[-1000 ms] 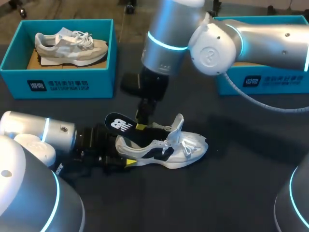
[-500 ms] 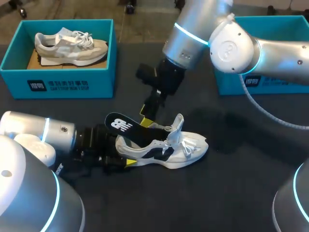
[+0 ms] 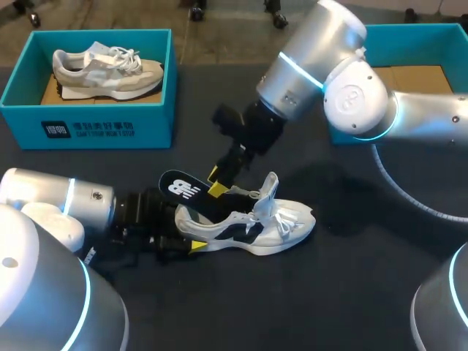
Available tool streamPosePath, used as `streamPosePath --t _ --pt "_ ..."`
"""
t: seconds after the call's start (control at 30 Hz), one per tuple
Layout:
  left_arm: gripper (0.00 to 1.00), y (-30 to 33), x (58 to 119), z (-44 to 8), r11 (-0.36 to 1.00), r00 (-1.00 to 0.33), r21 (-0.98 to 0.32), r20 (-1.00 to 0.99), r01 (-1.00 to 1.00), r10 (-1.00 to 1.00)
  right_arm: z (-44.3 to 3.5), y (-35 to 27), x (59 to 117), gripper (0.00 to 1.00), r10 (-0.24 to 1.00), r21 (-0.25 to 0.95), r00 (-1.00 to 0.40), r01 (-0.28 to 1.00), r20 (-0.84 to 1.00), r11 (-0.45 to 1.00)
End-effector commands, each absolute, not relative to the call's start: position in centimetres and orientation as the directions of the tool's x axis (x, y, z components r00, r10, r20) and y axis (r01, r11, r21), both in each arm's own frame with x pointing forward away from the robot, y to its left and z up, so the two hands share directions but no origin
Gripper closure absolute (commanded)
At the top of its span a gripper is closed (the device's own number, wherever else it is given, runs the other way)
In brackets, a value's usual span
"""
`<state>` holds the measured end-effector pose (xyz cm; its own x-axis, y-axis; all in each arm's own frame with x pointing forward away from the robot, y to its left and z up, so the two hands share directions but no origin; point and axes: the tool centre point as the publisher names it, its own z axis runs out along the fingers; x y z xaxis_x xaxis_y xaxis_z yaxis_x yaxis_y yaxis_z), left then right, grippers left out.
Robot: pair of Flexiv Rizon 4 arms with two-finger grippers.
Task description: Take the shoe out of the shoebox, open the shoe tongue, remove and reinsert the insole, then place the shoe into the shoebox
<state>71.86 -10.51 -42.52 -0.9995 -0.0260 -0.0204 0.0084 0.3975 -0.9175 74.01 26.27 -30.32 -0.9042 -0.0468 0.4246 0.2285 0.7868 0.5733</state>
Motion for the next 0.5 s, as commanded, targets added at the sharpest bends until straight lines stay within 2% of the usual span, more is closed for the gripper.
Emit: streamPosePath --t 0.03,0.17,0.5 --pt "1.0 -10.5 71.8 -42.6 0.398 -0.999 -0.917 -0.022 0.009 -0.028 -31.0 26.3 74.4 0.45 -0.054 0.581 -0.902 0.229 0.428 0.781" --pt "1.0 -10.5 71.8 -42.6 0.398 -0.999 -0.917 -0.022 0.009 -0.028 -31.5 26.7 74.4 0.47 -0.073 0.594 -0.896 0.228 0.439 0.771" --pt "1.0 -10.5 71.8 -42.6 0.398 -0.999 -0.917 -0.022 0.009 -0.028 -31.8 27.7 74.2 0.42 -0.099 0.603 -0.889 0.219 0.448 0.767"
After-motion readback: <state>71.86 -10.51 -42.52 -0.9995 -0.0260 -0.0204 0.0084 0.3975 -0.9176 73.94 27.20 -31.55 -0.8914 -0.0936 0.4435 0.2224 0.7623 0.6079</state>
